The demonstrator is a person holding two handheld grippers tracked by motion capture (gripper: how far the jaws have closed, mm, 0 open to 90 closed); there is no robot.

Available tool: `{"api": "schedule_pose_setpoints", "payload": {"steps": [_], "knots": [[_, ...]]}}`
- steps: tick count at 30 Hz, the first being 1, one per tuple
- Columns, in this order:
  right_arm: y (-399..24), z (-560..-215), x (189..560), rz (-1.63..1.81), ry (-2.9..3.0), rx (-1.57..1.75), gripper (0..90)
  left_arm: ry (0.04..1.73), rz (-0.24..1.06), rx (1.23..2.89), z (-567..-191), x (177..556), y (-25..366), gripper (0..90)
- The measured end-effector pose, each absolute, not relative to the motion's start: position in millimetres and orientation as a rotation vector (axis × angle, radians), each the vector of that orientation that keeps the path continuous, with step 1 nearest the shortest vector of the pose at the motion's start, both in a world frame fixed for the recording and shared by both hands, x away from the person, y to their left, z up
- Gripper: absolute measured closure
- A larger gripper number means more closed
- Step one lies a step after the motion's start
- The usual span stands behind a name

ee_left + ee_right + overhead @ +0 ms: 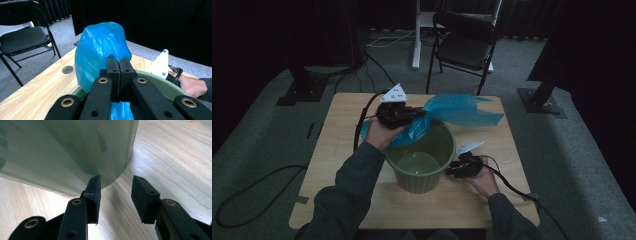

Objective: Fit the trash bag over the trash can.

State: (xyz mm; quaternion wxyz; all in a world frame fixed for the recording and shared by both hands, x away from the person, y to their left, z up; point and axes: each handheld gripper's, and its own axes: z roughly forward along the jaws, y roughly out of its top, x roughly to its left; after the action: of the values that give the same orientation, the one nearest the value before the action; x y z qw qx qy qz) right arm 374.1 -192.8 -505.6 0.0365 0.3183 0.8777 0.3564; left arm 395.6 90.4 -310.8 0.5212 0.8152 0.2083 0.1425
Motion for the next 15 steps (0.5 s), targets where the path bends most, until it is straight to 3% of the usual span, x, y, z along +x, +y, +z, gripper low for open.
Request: {"api": "schedule_pose_setpoints", "payload": {"steps": [15], "knots": [[-193, -506, 374, 1.095, 2.702, 0.973, 58.9, 0.452, 0.291, 1.956, -311, 393, 52, 88.9]]}}
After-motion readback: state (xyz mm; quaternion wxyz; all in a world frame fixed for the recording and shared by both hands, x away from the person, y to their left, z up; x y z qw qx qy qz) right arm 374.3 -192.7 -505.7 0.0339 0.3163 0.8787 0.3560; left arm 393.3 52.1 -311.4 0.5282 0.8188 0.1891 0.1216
